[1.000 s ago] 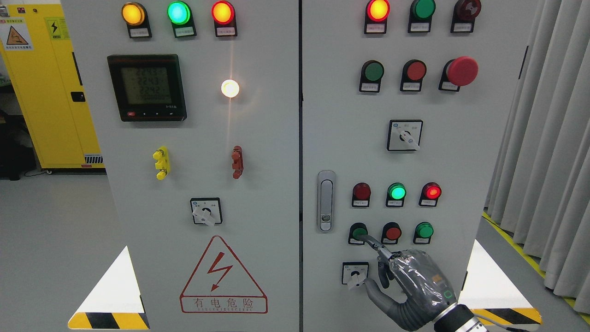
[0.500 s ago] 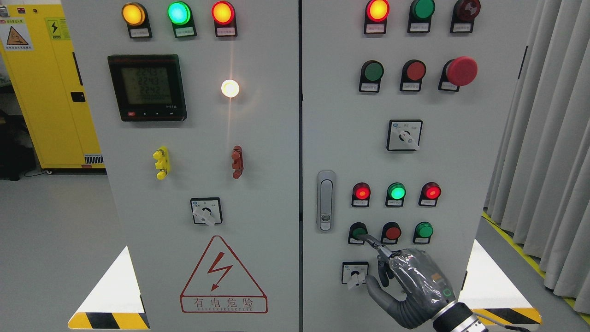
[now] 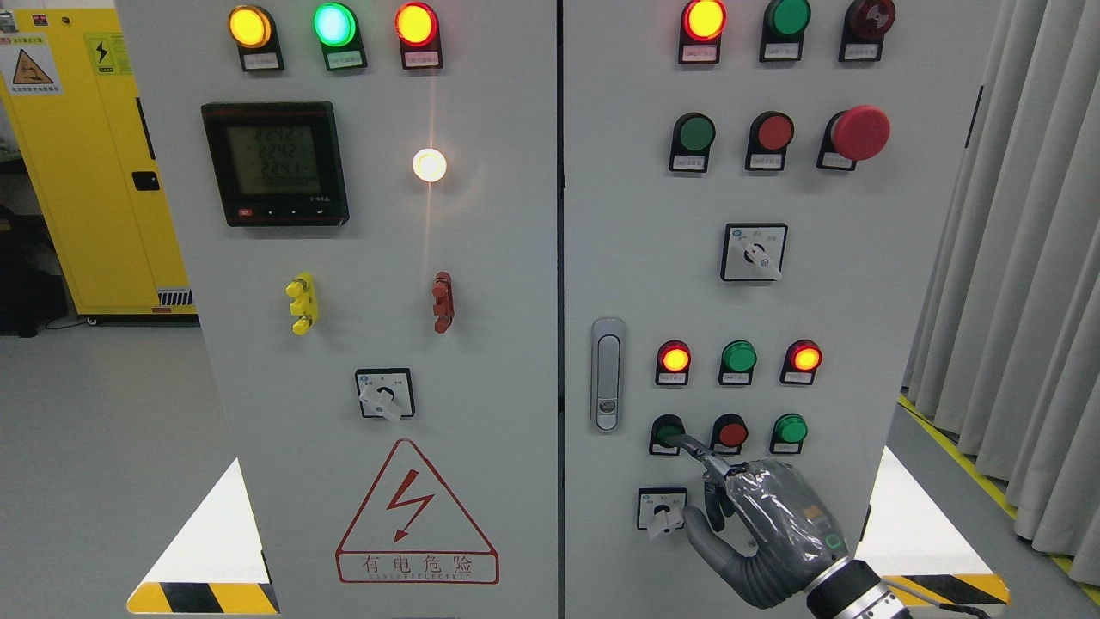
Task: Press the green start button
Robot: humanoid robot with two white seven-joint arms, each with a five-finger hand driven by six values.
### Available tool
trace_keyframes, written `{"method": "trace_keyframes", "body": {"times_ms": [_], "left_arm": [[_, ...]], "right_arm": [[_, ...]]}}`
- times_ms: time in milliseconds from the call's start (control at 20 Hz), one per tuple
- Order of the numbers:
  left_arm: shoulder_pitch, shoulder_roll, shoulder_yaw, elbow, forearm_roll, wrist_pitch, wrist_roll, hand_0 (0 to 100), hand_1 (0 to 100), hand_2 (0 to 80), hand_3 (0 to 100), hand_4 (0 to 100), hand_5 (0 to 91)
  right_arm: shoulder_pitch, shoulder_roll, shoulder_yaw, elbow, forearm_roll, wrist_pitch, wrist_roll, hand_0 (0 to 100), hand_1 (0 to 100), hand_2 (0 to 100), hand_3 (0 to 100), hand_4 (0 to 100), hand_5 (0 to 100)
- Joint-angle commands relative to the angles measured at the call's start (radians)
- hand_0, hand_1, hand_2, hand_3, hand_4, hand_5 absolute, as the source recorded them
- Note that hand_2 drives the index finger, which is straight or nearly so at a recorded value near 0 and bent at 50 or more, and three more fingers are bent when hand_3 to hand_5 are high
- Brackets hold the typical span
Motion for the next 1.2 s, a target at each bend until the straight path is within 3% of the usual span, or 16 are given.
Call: {"method": "trace_keyframes", "body": {"times_ms": [0,300,500,600,650,700,750,800,850,1050,1150], "left_arm": [[-0.031,0.000,0.000,-0.028,0.000,0.001,0.000,12,56,0.0,0,0,0.0],[-0.031,0.000,0.000,-0.028,0.000,0.001,0.000,12,56,0.0,0,0,0.0],[-0.031,0.001,0.000,-0.028,0.000,0.001,0.000,12,56,0.0,0,0,0.0],[-0.031,0.000,0.000,-0.028,0.000,0.001,0.000,12,56,0.0,0,0,0.0],[-0.031,0.000,0.000,-0.028,0.000,0.001,0.000,12,56,0.0,0,0,0.0],[-0.031,0.000,0.000,-0.028,0.000,0.001,0.000,12,56,0.0,0,0,0.0],[-0.031,0.000,0.000,-0.028,0.000,0.001,0.000,12,56,0.0,0,0,0.0],[-0.031,0.000,0.000,-0.028,0.000,0.001,0.000,12,56,0.0,0,0,0.0],[-0.031,0.000,0.000,-0.028,0.000,0.001,0.000,12,56,0.0,0,0,0.0],[-0.031,0.000,0.000,-0.028,0.000,0.001,0.000,12,56,0.0,0,0,0.0],[-0.031,0.000,-0.001,-0.028,0.000,0.001,0.000,12,56,0.0,0,0,0.0]], "right_arm": [[0.023,0.014,-0.009,-0.036,-0.009,-0.012,-0.006,89,70,0,86,85,98],[0.098,0.016,0.002,-0.063,-0.219,-0.018,-0.012,100,74,0,86,83,98],[0.120,0.016,0.017,-0.096,-0.528,-0.030,0.016,100,76,0,82,86,89],[0.155,0.016,0.058,-0.127,-0.682,-0.006,0.097,100,75,1,71,75,71],[0.175,0.016,0.072,-0.144,-0.734,0.022,0.126,100,70,2,53,57,56],[0.205,0.016,0.079,-0.167,-0.776,0.051,0.132,100,68,2,37,40,38],[0.237,0.016,0.088,-0.193,-0.814,0.077,0.132,100,66,1,30,32,29],[0.265,0.016,0.101,-0.216,-0.860,0.100,0.132,100,59,0,11,13,7],[0.285,0.016,0.115,-0.237,-0.909,0.120,0.132,100,54,0,2,6,0],[0.320,0.016,0.114,-0.268,-0.975,0.152,0.132,84,47,0,0,0,0],[0.359,0.016,0.114,-0.280,-0.975,0.149,0.132,65,43,0,0,0,0]]}}
